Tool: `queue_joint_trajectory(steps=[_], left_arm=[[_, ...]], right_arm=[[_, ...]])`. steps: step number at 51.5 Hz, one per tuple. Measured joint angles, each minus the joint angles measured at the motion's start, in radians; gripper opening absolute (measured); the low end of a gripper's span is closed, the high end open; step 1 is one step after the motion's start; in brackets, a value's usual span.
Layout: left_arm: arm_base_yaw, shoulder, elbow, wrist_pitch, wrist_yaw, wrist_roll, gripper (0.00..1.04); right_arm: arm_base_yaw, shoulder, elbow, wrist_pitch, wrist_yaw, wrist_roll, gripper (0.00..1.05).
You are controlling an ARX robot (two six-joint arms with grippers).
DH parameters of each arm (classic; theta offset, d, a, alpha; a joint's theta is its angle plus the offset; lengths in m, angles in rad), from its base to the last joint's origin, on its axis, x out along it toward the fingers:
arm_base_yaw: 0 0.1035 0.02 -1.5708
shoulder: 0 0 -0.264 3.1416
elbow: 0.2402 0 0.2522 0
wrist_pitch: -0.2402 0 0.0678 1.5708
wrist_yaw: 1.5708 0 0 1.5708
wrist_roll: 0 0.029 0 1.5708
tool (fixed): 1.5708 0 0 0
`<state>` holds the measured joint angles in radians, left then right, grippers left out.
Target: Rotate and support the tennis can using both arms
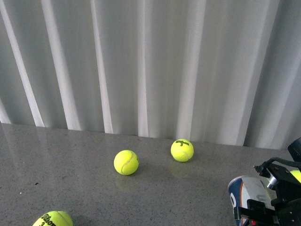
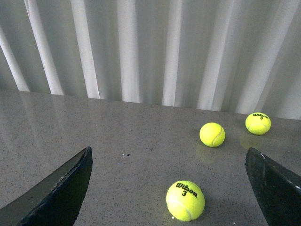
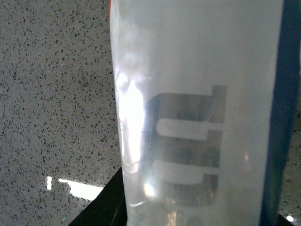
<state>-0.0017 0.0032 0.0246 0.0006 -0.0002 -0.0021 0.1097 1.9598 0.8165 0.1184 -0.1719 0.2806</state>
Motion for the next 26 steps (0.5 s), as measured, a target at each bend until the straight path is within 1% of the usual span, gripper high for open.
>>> queue_joint_trajectory(steps=[5,12,16,21,23,24,25,26], left_arm=[[0.0,0.0,0.0,0.0,0.0,0.0,0.98],[0.0,0.0,0.0,0.0,0.0,0.0,0.98],[0.0,0.0,0.0,0.0,0.0,0.0,0.98],[0.0,0.0,0.0,0.0,0.0,0.0,0.98],[0.0,0.0,0.0,0.0,0.0,0.0,0.98],[0.0,0.0,0.0,0.0,0.0,0.0,0.98],[0.0,0.0,0.0,0.0,0.0,0.0,0.98],[0.0,0.0,0.0,0.0,0.0,0.0,0.98]], right_arm=[[0.018,-0.043,-0.006,0.0,0.015,-0.069,0.28],[0.047,-0.107,-0.007,0.007,0.021,-0.188,0.22],[0.069,-0.148,-0.013,0.039,0.043,-0.307,0.21],[0.083,-0.175,-0.022,0.077,0.034,-0.427,0.2],[0.091,-0.185,-0.037,0.114,0.043,-0.513,0.2],[0.093,-0.191,-0.046,0.129,0.034,-0.578,0.2],[0.095,-0.192,-0.05,0.137,0.031,-0.6,0.2],[0.097,-0.194,-0.063,0.16,0.027,-0.658,0.2]])
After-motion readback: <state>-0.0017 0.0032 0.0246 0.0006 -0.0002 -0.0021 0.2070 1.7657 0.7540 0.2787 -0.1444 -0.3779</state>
